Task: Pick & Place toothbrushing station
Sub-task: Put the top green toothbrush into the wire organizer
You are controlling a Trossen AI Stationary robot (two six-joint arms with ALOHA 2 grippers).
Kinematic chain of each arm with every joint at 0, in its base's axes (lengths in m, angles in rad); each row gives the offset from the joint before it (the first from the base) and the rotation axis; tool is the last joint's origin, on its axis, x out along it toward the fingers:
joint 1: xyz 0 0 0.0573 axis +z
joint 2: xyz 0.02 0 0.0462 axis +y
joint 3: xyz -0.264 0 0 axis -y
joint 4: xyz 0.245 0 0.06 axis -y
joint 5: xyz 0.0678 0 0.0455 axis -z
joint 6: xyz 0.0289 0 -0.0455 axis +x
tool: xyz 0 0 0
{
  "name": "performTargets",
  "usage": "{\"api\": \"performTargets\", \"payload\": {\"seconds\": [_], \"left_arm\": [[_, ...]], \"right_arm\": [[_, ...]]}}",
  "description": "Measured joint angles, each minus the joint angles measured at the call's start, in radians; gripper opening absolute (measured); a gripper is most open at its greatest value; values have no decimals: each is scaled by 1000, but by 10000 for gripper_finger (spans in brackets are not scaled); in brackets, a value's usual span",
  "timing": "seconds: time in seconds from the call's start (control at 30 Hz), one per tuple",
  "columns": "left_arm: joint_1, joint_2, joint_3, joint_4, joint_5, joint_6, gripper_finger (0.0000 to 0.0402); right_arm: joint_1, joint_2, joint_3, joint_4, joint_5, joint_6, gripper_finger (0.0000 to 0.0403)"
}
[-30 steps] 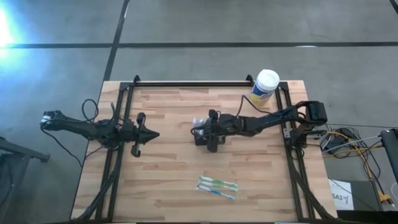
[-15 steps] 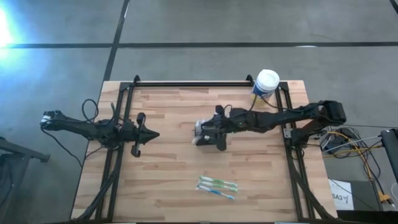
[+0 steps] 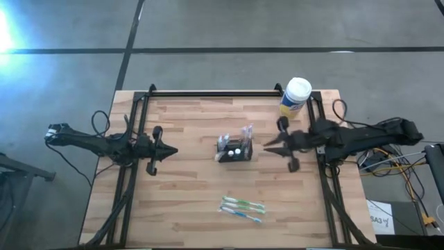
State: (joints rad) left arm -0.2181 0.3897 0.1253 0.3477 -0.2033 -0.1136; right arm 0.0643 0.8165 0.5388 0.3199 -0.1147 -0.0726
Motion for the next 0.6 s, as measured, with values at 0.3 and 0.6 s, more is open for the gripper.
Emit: {"api": "performTargets", "payload": {"seconds": [0.3,0.6], "left_arm": [[0,1,0,0,-9,-12,16],[-1,129,72,-24,-6,-15,4]], "right_arm": [[29,-205,-391,330,2,47,11],[28,-213,-525,492,4,40,11]]}}
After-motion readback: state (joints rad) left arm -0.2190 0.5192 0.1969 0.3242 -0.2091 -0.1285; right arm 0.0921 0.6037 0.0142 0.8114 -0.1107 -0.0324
